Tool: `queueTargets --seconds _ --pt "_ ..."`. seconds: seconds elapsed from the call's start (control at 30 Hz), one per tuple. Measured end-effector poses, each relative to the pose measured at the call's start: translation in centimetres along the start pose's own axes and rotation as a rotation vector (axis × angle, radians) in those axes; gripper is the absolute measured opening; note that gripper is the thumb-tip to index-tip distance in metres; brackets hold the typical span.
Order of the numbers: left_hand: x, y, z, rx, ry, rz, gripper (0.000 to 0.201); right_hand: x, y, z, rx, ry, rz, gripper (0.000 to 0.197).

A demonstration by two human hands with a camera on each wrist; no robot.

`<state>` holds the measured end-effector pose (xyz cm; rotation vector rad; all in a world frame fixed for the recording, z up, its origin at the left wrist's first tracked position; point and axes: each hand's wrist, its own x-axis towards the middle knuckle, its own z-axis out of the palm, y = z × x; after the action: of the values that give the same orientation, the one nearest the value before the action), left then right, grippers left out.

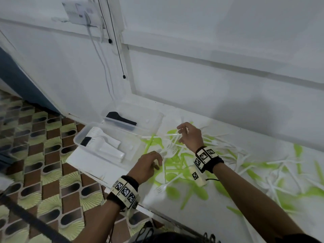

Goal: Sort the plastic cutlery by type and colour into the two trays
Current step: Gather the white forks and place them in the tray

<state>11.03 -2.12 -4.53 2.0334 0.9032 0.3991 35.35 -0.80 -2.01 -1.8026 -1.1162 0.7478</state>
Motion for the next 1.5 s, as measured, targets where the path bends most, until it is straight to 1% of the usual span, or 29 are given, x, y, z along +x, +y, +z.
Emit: queueTargets --seconds 0.1,0.13,0.2,0.23,0.27,0.3,0.37,0.43,0.47,0.5,0.6,0.67,0.73,0.8,0.83,0.9,0.97,1.03,1.1,1.13,1.23,1.27,1.37,1.43,1.5 --pt "0.3 0.0 -0.1 -0.049 -0.048 -0.042 0.055 -0.4 0.0 -1.7 0.198 0.057 0.065 0.026" --pt "0.4 0.0 -0.1 -0.077 -0.052 -0.055 0.059 -0.5 0.0 -2.2 0.223 0.067 0.076 0.026" --pt "0.6 0.4 0.1 -0.175 -0.045 -0.074 0.073 -1.1 0.1 -2.8 0.239 0.068 0.078 0.029" --pt "0.7 0.6 0.3 -0.232 -0.033 -0.08 0.076 -1.5 0.3 -3.0 0.241 0.062 0.073 0.031" --pt "0.9 0.9 0.5 -0.284 -0.012 -0.086 0.073 -2.0 0.5 -3.1 0.236 0.054 0.063 0.033" --pt "1.0 1.2 0.7 -0.33 0.016 -0.097 0.067 -2.5 0.7 -3.1 0.222 0.045 0.048 0.033" --pt "1.2 1.3 1.0 -0.433 0.06 -0.139 0.045 -3.5 1.2 -3.0 0.192 0.023 0.038 0.026" --pt "1.2 1.3 1.3 -0.495 0.058 -0.181 0.025 -4.4 1.8 -2.9 0.18 0.012 0.047 0.022" --pt "1.2 1.2 1.4 -0.481 0.048 -0.179 0.021 -4.8 2.1 -2.9 0.164 0.009 0.035 0.025" --pt "1.2 1.1 1.6 -0.447 0.042 -0.169 0.022 -5.1 2.4 -2.9 0.147 0.005 0.015 0.029" --pt "1.4 1.0 1.8 -0.355 0.055 -0.18 0.04 -5.9 3.3 -2.6 0.053 0.009 -0.043 0.039" --pt "1.7 1.1 1.7 -0.346 0.099 -0.218 0.047 -6.0 4.1 -2.1 -0.058 0.004 -0.014 0.038" --pt "2.0 1.2 1.4 -0.378 0.157 -0.257 0.043 -6.3 4.5 -1.5 -0.143 -0.004 0.039 0.036" --pt "2.1 1.6 0.8 -0.385 0.192 -0.273 0.033 -6.7 4.6 -1.0 -0.193 -0.018 0.071 0.043" --pt "2.2 1.8 0.5 -0.389 0.2 -0.284 0.031 -6.9 4.5 -0.8 -0.215 -0.019 0.068 0.043" --pt "2.6 2.1 0.3 -0.4 0.216 -0.321 0.037 -7.4 4.1 -0.7 -0.238 -0.002 0.034 0.032" --pt "2.8 2.3 0.5 -0.338 0.245 -0.336 0.045 -7.8 3.8 -0.6 -0.234 0.011 -0.04 0.018" --pt "2.6 2.3 1.0 -0.161 0.272 -0.31 0.044 -8.3 3.7 -0.7 -0.195 0.004 -0.112 0.007" --pt "2.2 2.1 1.6 0.024 0.254 -0.321 0.045 -8.5 3.9 -0.9 -0.209 0.032 -0.165 0.012" --pt "2.1 2.1 2.0 0.104 0.244 -0.331 0.047 -8.6 3.8 -1.1 -0.213 0.046 -0.165 0.012" --pt "2.1 2.0 3.5 0.361 0.189 -0.409 0.051 -9.1 3.8 -1.8 -0.193 0.069 -0.123 0.024" --pt "2.2 1.9 4.0 0.422 0.172 -0.44 0.051 -9.3 3.7 -2.1 -0.184 0.068 -0.101 0.026" --pt "2.2 1.4 4.8 0.559 0.098 -0.48 0.049 -9.6 3.4 -2.6 -0.07 0.067 -0.052 0.019" --pt "2.5 1.3 5.0 0.593 0.069 -0.473 0.041 -9.8 3.2 -2.8 -0.041 0.091 -0.062 0.022" --pt "2.9 1.6 4.9 0.586 0.071 -0.471 0.032 -9.9 3.4 -2.9 -0.041 0.1 -0.079 0.026"
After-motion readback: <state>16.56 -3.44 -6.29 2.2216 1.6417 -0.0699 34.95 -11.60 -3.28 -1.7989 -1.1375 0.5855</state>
